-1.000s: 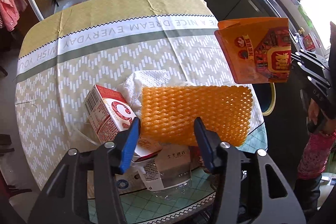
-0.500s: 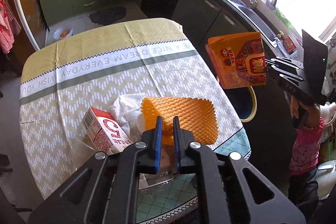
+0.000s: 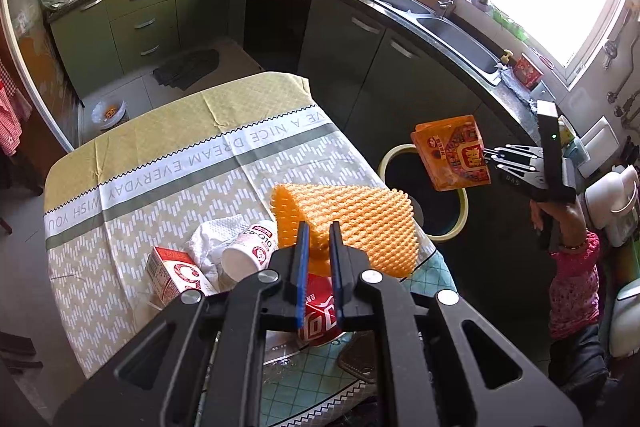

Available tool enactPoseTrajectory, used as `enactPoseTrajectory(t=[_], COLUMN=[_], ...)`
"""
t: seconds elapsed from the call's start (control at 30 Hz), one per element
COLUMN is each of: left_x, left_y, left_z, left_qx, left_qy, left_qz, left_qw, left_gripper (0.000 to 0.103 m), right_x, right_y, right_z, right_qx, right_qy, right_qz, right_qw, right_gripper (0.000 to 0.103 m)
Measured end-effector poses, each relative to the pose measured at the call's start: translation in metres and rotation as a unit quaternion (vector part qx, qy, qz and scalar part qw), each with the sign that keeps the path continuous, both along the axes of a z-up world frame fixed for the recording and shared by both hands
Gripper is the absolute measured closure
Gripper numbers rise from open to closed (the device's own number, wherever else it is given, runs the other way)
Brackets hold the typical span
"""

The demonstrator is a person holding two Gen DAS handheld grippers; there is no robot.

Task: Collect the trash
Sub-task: 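Release the snack bag into the bin with right while left drops the foam net in, then grasp the red Coca-Cola can with the right gripper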

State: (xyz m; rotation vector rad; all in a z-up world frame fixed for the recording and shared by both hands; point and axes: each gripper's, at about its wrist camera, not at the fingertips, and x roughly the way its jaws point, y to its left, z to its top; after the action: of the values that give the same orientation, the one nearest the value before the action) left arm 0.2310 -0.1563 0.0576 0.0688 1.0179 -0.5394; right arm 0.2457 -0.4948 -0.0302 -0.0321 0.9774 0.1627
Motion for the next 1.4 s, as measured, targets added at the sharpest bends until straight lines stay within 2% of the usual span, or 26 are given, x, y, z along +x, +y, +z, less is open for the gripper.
enactPoseTrajectory(t=[0.2, 0.27, 0.3, 0.33, 0.47, 0.6, 0.7, 0.87, 1.07, 1.17, 1.23, 1.3, 1.4], left_x=[-0.006, -0.008, -0.008, -0.009, -0.009, -0.005, -0.001, 0.008, 0.028, 0.036, 0.04, 0.042, 0.041], left_y=[-0.027, -0.036, -0.041, -0.046, -0.071, -0.108, -0.143, -0.212, -0.289, -0.316, -0.328, -0.333, -0.326], left_z=[0.0, 0.001, 0.002, 0.003, 0.002, -0.004, -0.011, -0.03, -0.062, -0.081, -0.092, -0.099, -0.097], left_qx=[0.016, 0.02, 0.022, 0.024, 0.032, 0.04, 0.044, 0.061, 0.093, 0.111, 0.121, 0.131, 0.129], left_qy=[-0.004, -0.005, -0.007, -0.007, -0.006, -0.005, -0.003, -0.009, -0.03, -0.035, -0.031, -0.035, -0.029], left_qz=[-0.022, -0.031, -0.035, -0.039, -0.061, -0.09, -0.116, -0.154, -0.174, -0.175, -0.175, -0.175, -0.171], left_qw=[0.9996, 0.9993, 0.9991, 0.9989, 0.9976, 0.9951, 0.9923, 0.9861, 0.9799, 0.9777, 0.9767, 0.9753, 0.9764], left_gripper=[0.093, 0.093, 0.093, 0.093, 0.093, 0.093, 0.093, 0.093, 0.093, 0.087, 0.069, 0.061, 0.061], right_x=[0.011, 0.015, 0.016, 0.014, -0.008, -0.055, -0.097, -0.165, -0.228, -0.246, -0.25, -0.248, -0.241], right_y=[-0.039, -0.047, -0.05, -0.054, -0.07, -0.076, -0.083, -0.099, -0.122, -0.131, -0.134, -0.133, -0.124], right_z=[-0.062, -0.077, -0.081, -0.082, -0.065, -0.043, -0.04, -0.055, -0.079, -0.084, -0.081, -0.077, -0.071], right_qx=[0.0, 0.002, -0.001, -0.004, 0.027, 0.045, 0.07, 0.094, 0.124, 0.126, 0.127, 0.124, 0.124], right_qy=[0.048, 0.059, 0.059, 0.055, 0.018, -0.029, -0.049, -0.058, -0.049, -0.045, -0.05, -0.055, -0.058], right_qz=[-0.052, -0.06, -0.068, -0.075, -0.095, -0.102, -0.108, -0.144, -0.191, -0.2, -0.2, -0.198, -0.181], right_qw=[0.997, 0.996, 0.996, 0.996, 0.995, 0.993, 0.99, 0.983, 0.972, 0.971, 0.97, 0.971, 0.974], right_gripper=[0.1, 0.085, 0.069, 0.065, 0.065, 0.065, 0.065, 0.065, 0.063, 0.059, 0.059, 0.059, 0.059])
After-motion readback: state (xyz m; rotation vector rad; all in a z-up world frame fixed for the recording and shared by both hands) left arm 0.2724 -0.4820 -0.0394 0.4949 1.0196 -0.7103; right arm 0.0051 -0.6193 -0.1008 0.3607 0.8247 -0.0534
